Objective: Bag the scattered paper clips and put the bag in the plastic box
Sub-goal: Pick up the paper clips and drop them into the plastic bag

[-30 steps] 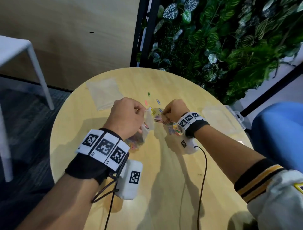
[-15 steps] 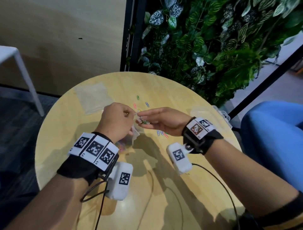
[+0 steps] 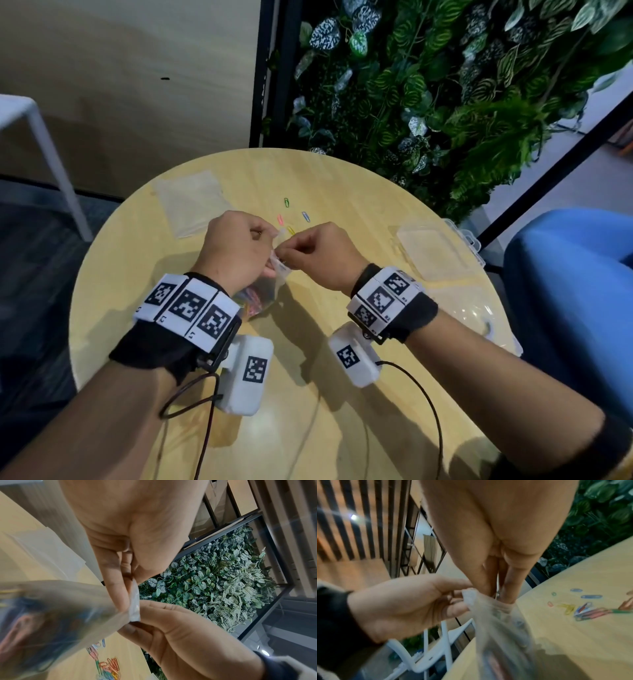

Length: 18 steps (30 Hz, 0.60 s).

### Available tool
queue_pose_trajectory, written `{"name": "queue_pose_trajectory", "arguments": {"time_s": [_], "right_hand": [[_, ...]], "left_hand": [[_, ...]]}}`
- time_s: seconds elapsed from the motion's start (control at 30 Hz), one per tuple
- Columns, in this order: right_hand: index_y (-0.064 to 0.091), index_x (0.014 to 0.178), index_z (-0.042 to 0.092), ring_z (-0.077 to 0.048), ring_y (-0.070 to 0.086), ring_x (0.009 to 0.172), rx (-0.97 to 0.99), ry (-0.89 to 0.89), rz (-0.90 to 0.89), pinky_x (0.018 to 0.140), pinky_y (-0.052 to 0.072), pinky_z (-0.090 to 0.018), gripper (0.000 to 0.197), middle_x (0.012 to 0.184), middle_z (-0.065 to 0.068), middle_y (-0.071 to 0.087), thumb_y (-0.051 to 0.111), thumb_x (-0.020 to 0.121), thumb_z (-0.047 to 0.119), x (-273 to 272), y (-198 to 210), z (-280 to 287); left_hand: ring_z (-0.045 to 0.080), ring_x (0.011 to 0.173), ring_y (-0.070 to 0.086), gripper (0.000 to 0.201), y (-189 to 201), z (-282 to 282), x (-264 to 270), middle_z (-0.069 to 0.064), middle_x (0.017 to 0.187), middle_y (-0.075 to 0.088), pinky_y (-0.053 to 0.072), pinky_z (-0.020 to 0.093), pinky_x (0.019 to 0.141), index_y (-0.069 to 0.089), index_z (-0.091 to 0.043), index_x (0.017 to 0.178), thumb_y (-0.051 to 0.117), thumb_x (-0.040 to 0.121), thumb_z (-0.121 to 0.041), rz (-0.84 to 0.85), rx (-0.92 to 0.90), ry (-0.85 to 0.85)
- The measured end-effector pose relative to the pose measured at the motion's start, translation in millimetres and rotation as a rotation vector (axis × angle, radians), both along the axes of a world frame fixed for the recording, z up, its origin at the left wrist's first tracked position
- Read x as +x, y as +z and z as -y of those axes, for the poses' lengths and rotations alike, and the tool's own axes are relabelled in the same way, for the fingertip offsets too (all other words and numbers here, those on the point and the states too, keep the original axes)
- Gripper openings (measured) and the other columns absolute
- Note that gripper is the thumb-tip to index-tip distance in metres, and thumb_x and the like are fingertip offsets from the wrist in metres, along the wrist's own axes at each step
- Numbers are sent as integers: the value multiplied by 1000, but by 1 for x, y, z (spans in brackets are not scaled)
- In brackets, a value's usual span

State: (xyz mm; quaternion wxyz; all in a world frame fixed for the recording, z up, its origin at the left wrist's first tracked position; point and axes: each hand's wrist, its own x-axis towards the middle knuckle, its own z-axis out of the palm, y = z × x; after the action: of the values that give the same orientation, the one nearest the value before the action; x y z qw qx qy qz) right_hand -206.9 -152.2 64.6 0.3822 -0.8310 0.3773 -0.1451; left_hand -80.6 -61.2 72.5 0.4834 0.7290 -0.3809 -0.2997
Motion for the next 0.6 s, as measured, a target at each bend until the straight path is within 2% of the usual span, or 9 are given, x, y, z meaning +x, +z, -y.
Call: {"name": "queue_pose_trajectory", "arguments": {"time_s": [0.1,0.2,0.27,0.33,0.37,0.4,0.47,0.53,0.6], "right_hand": [[78,96,13,-9,67,81,71,128,-45,88,56,-32,21,91,-5,77,67,82,2,2,7,2],[74,98,2,-19,72,76,189,204,75,80,60,-33,17,89,-16,75,69,82,-3,1,18,10],[69,99,-5,-22,71,68,332,143,230,70,61,-33,14,89,-23,70,64,86,-6,2,21,26],[66,102,-6,-18,68,65,357,17,288,70,60,-34,16,88,-20,67,55,91,-6,6,13,55],[66,107,-3,-18,68,72,277,-38,220,77,59,-36,19,92,-18,68,52,93,-3,8,5,73],[66,113,2,-21,68,83,131,-74,81,85,56,-38,23,100,-15,69,51,96,4,10,-5,93],[59,129,13,-25,62,110,-152,-57,-292,98,46,-33,34,124,-9,64,46,100,25,14,-22,127],[43,143,17,-26,50,129,-185,-40,-484,105,37,-34,48,143,-8,51,36,101,40,25,-37,145],[28,150,16,-28,36,139,-210,21,-612,111,29,-35,55,154,-10,34,27,102,43,39,-49,156]], "left_hand": [[21,55,74,18,0,-1,7,12,83,74,62,28,52,76,-9,96,59,98,-6,-21,-3,15],[18,51,73,20,3,-3,14,7,81,74,60,24,49,76,-12,93,57,99,-7,16,8,13],[17,51,73,20,3,-6,20,6,82,74,61,27,50,75,-12,90,57,99,-8,26,-2,22],[21,54,74,20,0,-8,27,4,79,75,64,37,58,76,-13,88,59,98,-8,19,-24,42],[22,55,74,21,-2,-9,31,3,78,74,64,40,61,76,-15,87,60,98,-9,22,-31,51],[23,55,74,21,-4,-10,34,1,77,74,65,41,64,76,-17,85,60,98,-10,27,-33,53],[24,55,74,21,-6,-11,39,1,78,74,64,42,66,75,-19,85,61,98,-11,22,-27,46],[24,55,74,20,-6,-12,44,2,80,74,64,43,66,76,-20,85,62,98,-11,10,-20,44],[22,55,74,20,-7,-13,46,2,81,75,64,42,66,76,-20,87,62,98,-12,-2,-13,41]]}}
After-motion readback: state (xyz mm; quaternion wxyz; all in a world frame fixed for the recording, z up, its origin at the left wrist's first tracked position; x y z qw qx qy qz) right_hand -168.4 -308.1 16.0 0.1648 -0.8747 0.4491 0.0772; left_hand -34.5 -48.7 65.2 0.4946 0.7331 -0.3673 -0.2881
